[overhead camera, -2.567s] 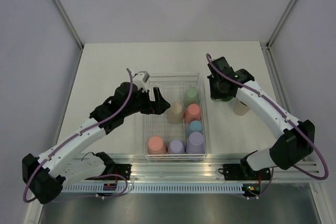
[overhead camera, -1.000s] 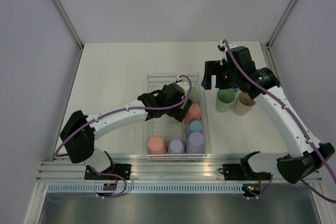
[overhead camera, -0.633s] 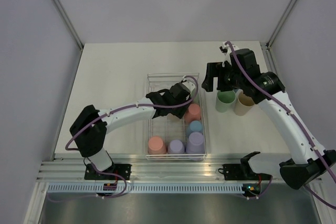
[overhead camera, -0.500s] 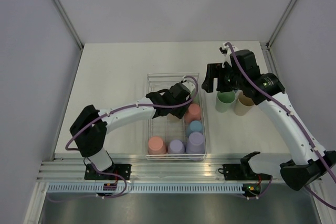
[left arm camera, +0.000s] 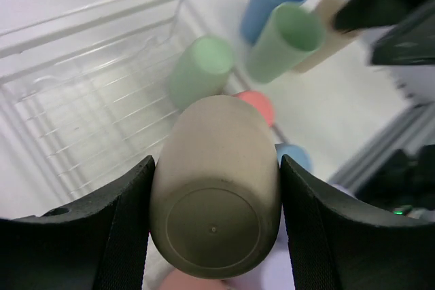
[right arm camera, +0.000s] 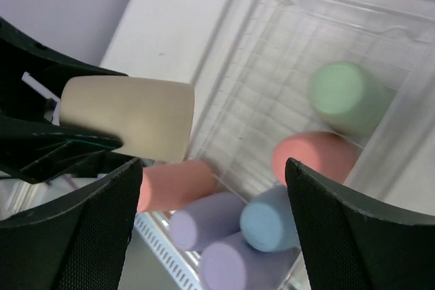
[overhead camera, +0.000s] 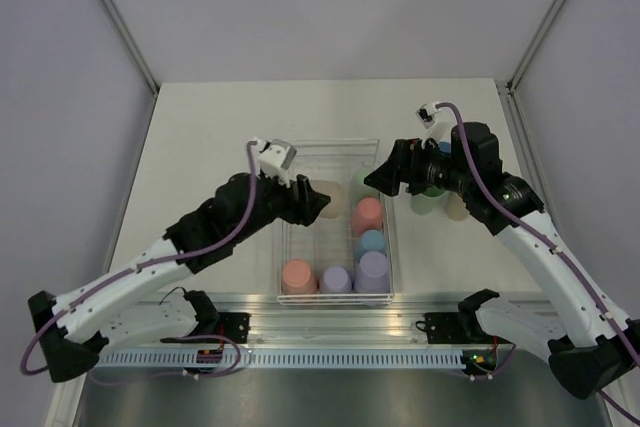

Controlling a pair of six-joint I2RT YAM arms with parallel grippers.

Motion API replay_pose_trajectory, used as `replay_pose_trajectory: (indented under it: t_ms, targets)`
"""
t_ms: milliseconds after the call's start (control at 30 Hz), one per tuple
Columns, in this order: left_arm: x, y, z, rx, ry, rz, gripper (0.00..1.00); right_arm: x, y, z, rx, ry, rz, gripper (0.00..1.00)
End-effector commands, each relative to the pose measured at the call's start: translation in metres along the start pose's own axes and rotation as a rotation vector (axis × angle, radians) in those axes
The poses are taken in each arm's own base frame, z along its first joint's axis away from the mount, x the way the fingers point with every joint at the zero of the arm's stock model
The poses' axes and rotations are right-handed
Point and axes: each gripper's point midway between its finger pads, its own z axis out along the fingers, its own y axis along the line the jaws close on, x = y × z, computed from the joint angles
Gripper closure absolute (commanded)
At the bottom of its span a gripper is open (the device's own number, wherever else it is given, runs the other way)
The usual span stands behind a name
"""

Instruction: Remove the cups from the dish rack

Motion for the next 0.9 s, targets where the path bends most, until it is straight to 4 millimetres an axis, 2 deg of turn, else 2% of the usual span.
replay_pose_trajectory:
  t_ms: [0,67,100,167,200,233,267,300,567,767,867]
  targets:
    - [-0.014,-0.038,-0.019,0.293,-0.153,-0.200,0.98,-0.017,0.056,-0.005,-0.326,-0.086,0.015,0.11]
    - [-0.035,-0.046,-0.038,0.392,-0.259,-0.267,0.98,-0.006,0.065,-0.007,-0.399,-0.055,0.075,0.12]
    - [-0.026,-0.042,-0.037,0.411,-0.246,-0.283,0.98,-0.011,0.072,-0.009,-0.447,-0.082,0.066,0.13]
    - [-0.034,-0.044,-0.044,0.466,-0.289,-0.351,0.98,-0.002,0.075,-0.008,-0.494,-0.055,0.127,0.14]
    - [-0.033,-0.046,-0.045,0.496,-0.287,-0.363,0.98,-0.006,0.084,-0.012,-0.551,-0.067,0.113,0.16]
    - [-0.027,-0.039,-0.041,0.487,-0.282,-0.384,0.98,-0.004,0.087,-0.013,-0.578,-0.061,0.124,0.16]
    - [-0.033,-0.040,-0.043,0.511,-0.305,-0.414,0.98,0.003,0.087,-0.012,-0.594,-0.037,0.184,0.17]
    - [-0.027,-0.040,-0.040,0.519,-0.296,-0.426,0.98,0.000,0.093,-0.017,-0.644,-0.054,0.162,0.19]
    - [-0.037,-0.033,-0.037,0.538,-0.356,-0.507,0.98,0.021,0.085,-0.013,-0.607,-0.002,0.183,0.21]
    - [-0.042,-0.028,-0.034,0.522,-0.382,-0.544,0.98,0.025,0.085,-0.016,-0.612,0.003,0.175,0.23]
    - [-0.044,-0.028,-0.032,0.530,-0.389,-0.561,0.98,0.022,0.091,-0.018,-0.661,-0.008,0.177,0.28]
